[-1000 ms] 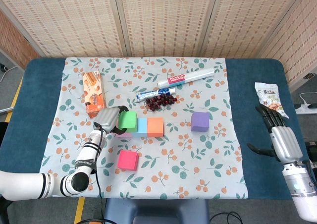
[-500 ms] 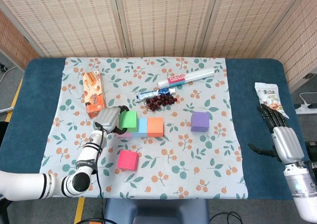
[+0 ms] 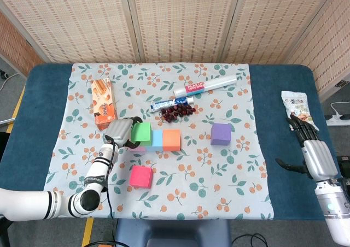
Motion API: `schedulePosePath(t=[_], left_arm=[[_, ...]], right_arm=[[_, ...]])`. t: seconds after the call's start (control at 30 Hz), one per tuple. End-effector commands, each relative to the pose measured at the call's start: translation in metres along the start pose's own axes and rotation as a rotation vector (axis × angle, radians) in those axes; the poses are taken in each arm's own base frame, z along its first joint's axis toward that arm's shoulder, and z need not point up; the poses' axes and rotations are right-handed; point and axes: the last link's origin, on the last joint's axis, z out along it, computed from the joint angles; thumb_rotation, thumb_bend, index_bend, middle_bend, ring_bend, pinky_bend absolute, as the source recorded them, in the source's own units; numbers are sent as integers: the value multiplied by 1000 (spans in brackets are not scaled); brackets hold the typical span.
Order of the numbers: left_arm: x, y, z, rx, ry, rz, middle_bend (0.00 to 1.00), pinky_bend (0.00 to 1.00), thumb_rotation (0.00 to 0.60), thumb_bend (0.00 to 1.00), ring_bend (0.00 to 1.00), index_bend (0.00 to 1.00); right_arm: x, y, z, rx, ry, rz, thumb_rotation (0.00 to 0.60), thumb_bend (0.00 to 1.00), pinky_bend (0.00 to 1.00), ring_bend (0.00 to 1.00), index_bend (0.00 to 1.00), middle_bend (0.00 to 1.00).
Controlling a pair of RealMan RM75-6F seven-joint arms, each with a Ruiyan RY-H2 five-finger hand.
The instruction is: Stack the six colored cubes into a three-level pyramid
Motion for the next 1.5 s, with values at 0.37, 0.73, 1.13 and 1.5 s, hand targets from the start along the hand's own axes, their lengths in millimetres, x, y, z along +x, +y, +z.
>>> schedulePosePath(t=[0.37, 0.73, 1.13, 1.5], left_arm=[[1, 2, -1, -6, 10, 7, 329, 386, 600, 312, 256, 231], [1, 2, 1, -6, 8, 17, 324, 386, 600, 314, 250, 231], [-1, 2, 0, -6, 0, 23, 261, 379, 600, 313, 190, 139], [-2, 3, -5, -21, -6, 16, 10, 273, 600, 313, 0, 0]], right_arm=[[1, 2, -2, -9, 1, 2, 600, 64, 0, 0, 0, 0], [1, 1, -2, -11, -1, 1, 600, 64, 0, 0, 0, 0], [2, 2, -4, -14, 0, 5, 600, 65, 0, 0, 0, 0], [3, 1, -4, -13, -6, 7, 600, 64, 0, 0, 0, 0]])
